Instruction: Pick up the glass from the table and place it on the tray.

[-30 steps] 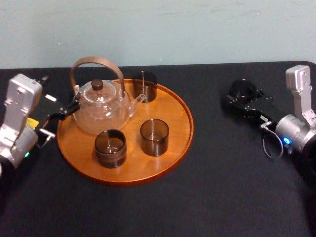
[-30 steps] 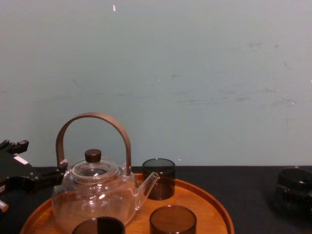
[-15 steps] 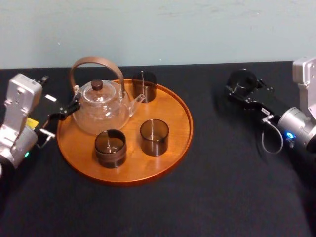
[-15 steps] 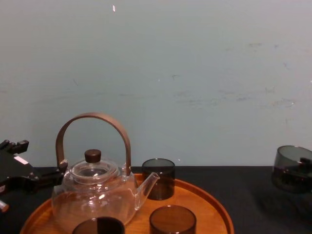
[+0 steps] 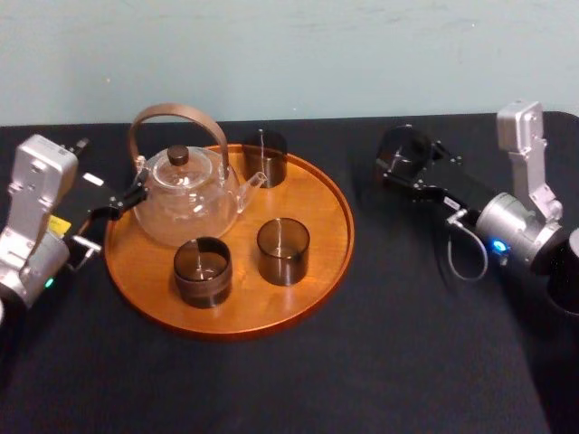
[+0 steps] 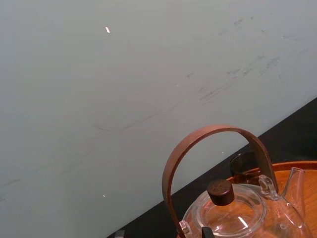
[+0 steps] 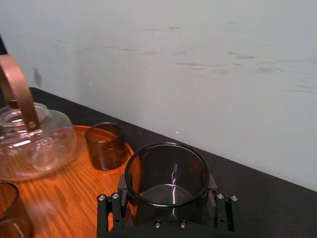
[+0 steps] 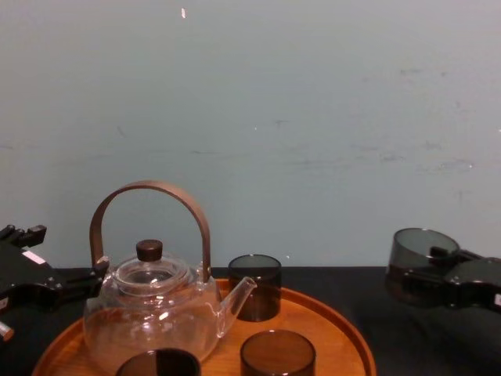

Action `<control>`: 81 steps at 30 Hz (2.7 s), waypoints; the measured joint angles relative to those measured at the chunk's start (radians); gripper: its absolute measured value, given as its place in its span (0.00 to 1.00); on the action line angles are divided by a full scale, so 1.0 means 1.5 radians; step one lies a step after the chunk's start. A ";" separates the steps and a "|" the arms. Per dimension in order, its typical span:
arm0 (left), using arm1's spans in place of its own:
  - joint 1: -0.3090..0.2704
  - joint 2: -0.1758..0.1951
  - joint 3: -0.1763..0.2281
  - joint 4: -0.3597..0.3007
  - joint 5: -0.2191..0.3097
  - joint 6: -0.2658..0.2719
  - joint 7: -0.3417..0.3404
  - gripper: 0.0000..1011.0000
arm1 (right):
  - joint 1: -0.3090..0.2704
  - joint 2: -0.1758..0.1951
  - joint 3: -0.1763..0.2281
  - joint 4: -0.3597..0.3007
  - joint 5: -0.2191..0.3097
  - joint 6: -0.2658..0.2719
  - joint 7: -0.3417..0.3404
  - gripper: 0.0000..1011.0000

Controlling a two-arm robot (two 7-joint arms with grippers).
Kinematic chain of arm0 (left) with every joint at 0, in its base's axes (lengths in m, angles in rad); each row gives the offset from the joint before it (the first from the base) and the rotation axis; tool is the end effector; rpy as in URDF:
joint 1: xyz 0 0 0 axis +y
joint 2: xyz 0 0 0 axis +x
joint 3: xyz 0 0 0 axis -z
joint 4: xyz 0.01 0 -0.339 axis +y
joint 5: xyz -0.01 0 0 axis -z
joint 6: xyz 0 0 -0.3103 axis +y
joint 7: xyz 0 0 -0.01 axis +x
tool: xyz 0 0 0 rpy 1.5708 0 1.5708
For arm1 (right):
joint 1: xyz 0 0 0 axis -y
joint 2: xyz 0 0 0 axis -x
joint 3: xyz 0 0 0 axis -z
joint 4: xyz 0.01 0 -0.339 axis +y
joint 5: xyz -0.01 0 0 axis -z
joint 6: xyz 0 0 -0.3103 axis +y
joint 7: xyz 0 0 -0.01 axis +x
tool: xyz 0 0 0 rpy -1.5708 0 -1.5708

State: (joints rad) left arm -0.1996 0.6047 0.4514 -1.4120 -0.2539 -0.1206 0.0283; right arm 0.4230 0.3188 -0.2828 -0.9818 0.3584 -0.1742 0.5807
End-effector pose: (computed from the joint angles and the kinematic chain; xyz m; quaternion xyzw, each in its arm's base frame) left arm 0.3675 0.1101 -0.3420 0.1414 -0.1325 0.5799 0.7913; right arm 0.4518 -0.0928 -0.3680 -0.0337 0.0079 -0.4493 0.8927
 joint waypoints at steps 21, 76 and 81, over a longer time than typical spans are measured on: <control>0.000 0.000 0.000 0.000 0.000 0.000 0.000 1.00 | 0.051 -0.046 -0.050 0.081 0.015 -0.037 0.047 0.90; 0.000 0.000 0.000 0.000 0.000 0.000 0.000 1.00 | 0.216 -0.171 -0.055 0.443 -0.027 -0.182 0.142 0.90; 0.000 0.000 0.000 0.000 0.000 0.000 0.000 1.00 | 0.254 -0.186 -0.048 0.524 -0.027 -0.215 0.156 0.90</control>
State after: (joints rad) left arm -0.1995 0.6047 0.4514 -1.4120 -0.2539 -0.1205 0.0283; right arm 0.8040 0.0396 -0.3550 -0.1951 0.3184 -0.4962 0.8142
